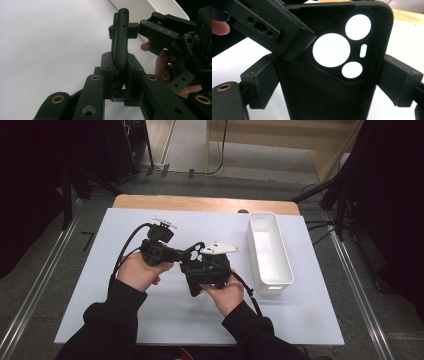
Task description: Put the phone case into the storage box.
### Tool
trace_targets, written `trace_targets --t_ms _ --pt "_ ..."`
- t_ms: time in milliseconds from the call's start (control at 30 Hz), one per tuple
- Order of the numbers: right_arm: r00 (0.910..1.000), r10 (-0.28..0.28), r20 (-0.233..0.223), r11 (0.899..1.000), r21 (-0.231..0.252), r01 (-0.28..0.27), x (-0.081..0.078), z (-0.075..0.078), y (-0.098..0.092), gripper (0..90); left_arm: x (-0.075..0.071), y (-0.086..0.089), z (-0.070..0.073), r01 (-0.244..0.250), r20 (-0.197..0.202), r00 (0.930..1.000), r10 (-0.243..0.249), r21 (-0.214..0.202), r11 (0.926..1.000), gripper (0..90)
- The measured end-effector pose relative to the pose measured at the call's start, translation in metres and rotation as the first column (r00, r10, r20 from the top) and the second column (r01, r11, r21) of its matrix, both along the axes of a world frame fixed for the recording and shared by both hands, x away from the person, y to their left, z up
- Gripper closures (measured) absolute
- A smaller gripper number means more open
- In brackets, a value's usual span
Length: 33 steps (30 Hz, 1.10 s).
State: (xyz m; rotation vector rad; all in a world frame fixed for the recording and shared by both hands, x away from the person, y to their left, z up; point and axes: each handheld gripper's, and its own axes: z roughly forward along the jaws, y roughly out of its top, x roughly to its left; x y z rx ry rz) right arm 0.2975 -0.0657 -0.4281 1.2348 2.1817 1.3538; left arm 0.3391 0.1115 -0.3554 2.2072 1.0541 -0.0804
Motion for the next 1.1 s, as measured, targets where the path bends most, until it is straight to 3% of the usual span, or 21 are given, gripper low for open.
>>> trace_targets --t_ms 367,667,1100 --pt "0.9999 0.01 0.013 1.0 0.005 -0.01 -0.002 0.005 -0.001 11.3 -0.003 0.001 0.005 0.005 0.022 0.9997 -0.005 -0.015 0.9999 75.6" --pt "0.9997 0.025 -0.002 1.0 -0.003 -0.025 -0.001 0.002 -0.002 11.4 -0.004 0.011 0.018 -0.011 0.054 0.9984 0.014 -0.064 0.9979 66.4" --pt "0.9983 0.058 -0.003 0.998 -0.012 -0.058 0.0 0.002 -0.008 11.4 -0.001 0.025 0.026 -0.03 0.053 0.998 0.034 -0.072 0.997 44.1"
